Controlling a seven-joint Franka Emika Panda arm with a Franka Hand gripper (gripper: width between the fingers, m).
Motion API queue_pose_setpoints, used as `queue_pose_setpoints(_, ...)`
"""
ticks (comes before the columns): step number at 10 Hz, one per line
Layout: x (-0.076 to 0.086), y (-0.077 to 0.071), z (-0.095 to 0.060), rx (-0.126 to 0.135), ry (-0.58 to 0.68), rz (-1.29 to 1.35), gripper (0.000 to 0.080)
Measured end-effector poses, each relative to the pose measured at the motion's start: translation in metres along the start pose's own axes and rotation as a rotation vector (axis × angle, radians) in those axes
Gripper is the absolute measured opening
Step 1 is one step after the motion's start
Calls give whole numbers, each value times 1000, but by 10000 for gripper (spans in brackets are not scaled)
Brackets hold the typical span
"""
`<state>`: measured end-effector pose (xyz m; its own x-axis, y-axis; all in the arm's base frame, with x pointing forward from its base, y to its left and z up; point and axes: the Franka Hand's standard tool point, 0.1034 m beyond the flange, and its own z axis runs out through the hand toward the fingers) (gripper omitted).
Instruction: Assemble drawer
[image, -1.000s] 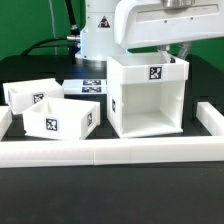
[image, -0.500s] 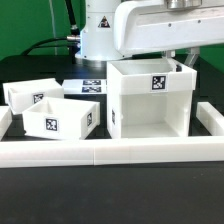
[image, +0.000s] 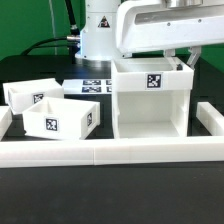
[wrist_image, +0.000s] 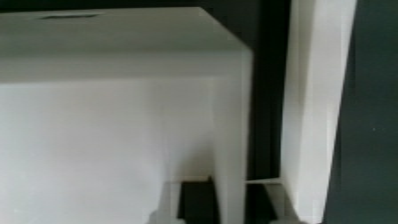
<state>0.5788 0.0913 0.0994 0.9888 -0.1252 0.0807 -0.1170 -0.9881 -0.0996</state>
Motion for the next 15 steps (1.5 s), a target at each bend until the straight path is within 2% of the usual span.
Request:
queue_pose_setpoints(2, -2, -7, 2, 1, -3, 151, 38)
queue_pose_setpoints(4, 1, -4, 1, 2, 2, 286, 38)
queue_pose_setpoints(7, 5, -3, -2, 18, 11, 429, 38)
queue_pose_setpoints(11, 6, -9, -4, 46, 5, 657, 38)
queue_pose_setpoints(13, 9, -3, -6, 72, -16, 867, 38)
queue_pose_setpoints(15, 13, -3, -7, 90, -29, 1022, 38)
